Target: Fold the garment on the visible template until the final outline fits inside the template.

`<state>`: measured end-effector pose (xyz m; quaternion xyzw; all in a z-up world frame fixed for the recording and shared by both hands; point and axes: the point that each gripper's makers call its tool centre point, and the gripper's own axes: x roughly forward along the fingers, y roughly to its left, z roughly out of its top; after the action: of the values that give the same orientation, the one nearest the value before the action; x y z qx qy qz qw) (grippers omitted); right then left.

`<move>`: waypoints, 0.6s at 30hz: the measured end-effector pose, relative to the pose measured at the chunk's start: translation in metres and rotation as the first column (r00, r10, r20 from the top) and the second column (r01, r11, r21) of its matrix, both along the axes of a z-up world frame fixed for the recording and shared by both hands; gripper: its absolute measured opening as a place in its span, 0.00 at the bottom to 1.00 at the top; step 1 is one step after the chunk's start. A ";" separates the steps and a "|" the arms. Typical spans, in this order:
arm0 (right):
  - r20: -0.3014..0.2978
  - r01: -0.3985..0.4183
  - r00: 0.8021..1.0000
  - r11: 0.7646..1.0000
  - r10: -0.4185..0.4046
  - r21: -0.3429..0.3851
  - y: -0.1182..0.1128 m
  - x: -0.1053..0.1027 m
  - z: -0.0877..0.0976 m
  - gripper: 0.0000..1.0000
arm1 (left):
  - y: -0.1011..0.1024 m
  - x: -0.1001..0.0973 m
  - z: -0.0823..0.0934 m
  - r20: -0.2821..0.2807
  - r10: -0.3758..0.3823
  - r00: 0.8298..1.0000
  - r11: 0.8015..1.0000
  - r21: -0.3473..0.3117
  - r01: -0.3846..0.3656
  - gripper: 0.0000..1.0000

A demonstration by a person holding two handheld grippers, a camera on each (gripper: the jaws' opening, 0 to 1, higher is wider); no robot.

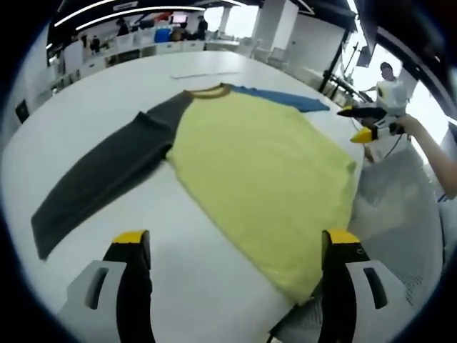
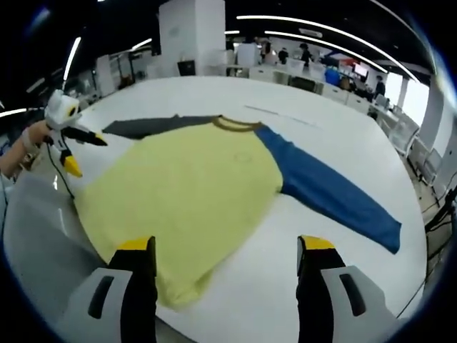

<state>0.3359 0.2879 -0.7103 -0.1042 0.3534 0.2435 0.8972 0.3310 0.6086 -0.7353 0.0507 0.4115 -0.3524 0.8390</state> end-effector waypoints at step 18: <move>-0.047 0.003 0.999 1.000 -0.003 0.002 0.001 0.004 -0.018 0.75 | -0.010 0.003 -0.008 -0.021 -0.014 1.000 1.000 -0.026 0.014 0.86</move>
<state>0.3401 0.2890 -0.7287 -0.0970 0.3741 0.2447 0.8892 0.3343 0.5987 -0.7431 0.0391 0.4153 -0.3641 0.8327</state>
